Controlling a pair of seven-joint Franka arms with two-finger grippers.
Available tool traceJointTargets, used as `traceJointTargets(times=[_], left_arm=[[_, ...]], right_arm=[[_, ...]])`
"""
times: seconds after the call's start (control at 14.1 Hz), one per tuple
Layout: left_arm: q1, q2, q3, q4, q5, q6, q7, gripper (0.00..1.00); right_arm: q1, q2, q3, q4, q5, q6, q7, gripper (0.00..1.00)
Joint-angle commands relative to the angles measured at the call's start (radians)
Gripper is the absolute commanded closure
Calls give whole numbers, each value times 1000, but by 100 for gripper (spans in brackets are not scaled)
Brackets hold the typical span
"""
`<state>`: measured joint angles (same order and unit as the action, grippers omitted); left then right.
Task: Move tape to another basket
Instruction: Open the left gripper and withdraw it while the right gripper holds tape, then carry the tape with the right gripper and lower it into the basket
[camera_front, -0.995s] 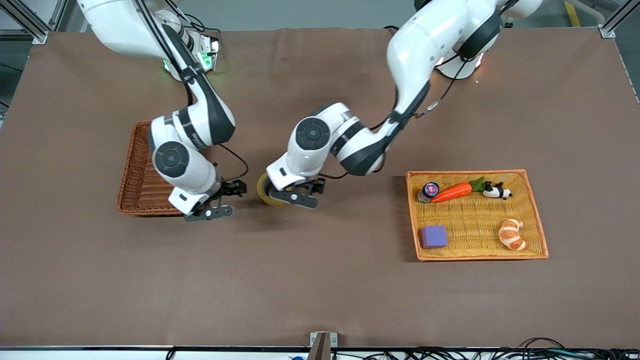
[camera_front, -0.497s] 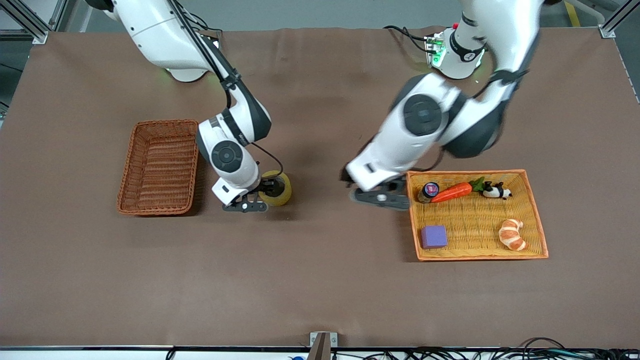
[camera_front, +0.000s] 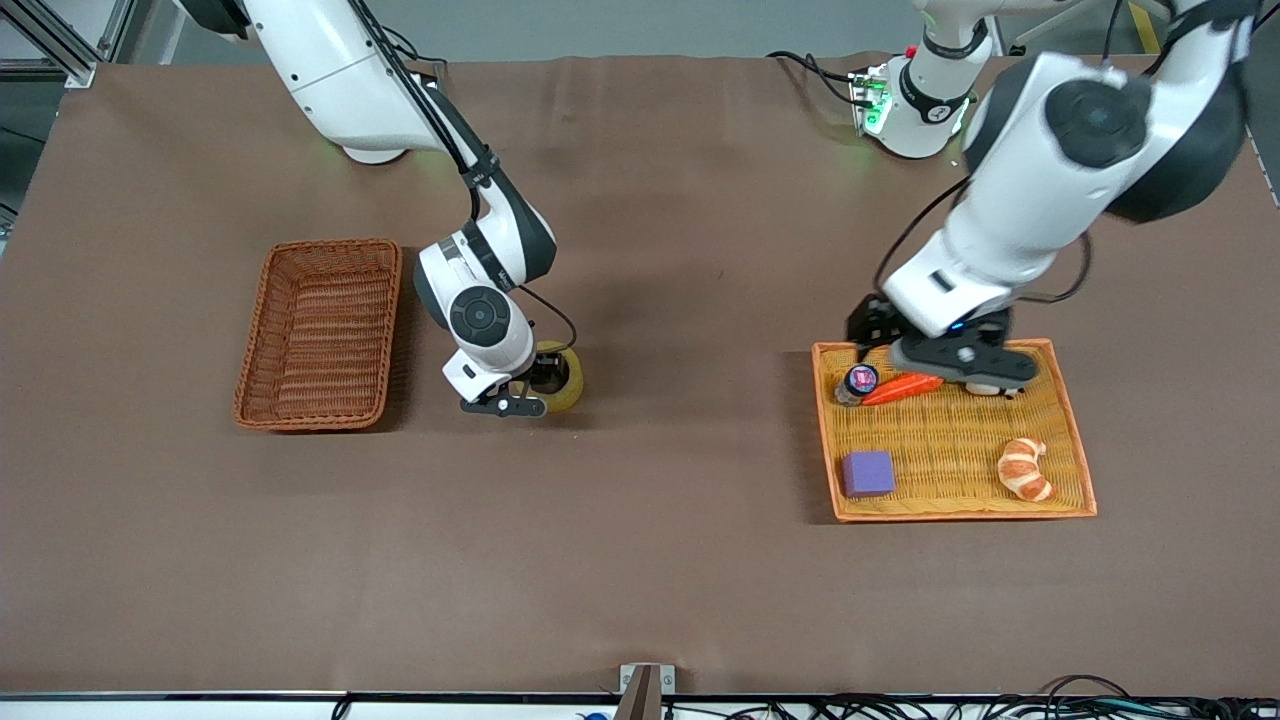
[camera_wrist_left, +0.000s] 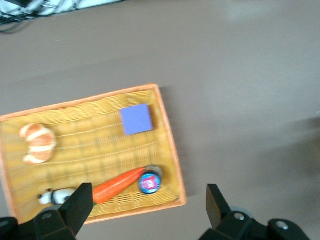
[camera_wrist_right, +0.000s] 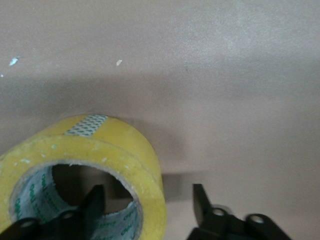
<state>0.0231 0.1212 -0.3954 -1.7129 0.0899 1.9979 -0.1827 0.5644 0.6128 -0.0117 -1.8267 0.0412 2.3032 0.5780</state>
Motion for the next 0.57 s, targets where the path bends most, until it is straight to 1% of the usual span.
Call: traceJointTargets(times=[0.0,0.07,0.28,0.36,0.5], left_arm=[[-24,-100,94,-44,-33,-27,84,0],[-37,-113,143,-44,-56,-30,127,0],[-110,-146,326,-34,-152,-99,192,0],[-115,-146,357,-33,-176,-129,190,0],[-111,-156,363,-33,-180,-168,177,0]], right_arm=[[11,10,-8,-10,13,24,16,85],[2,10,-8,-5,13,19,48,100],[-15,-4,-8,13,13,-22,77,100],[-18,-16,-11,20,13,-50,74,100],[-64,-91,-14,33,8,-140,62,100]])
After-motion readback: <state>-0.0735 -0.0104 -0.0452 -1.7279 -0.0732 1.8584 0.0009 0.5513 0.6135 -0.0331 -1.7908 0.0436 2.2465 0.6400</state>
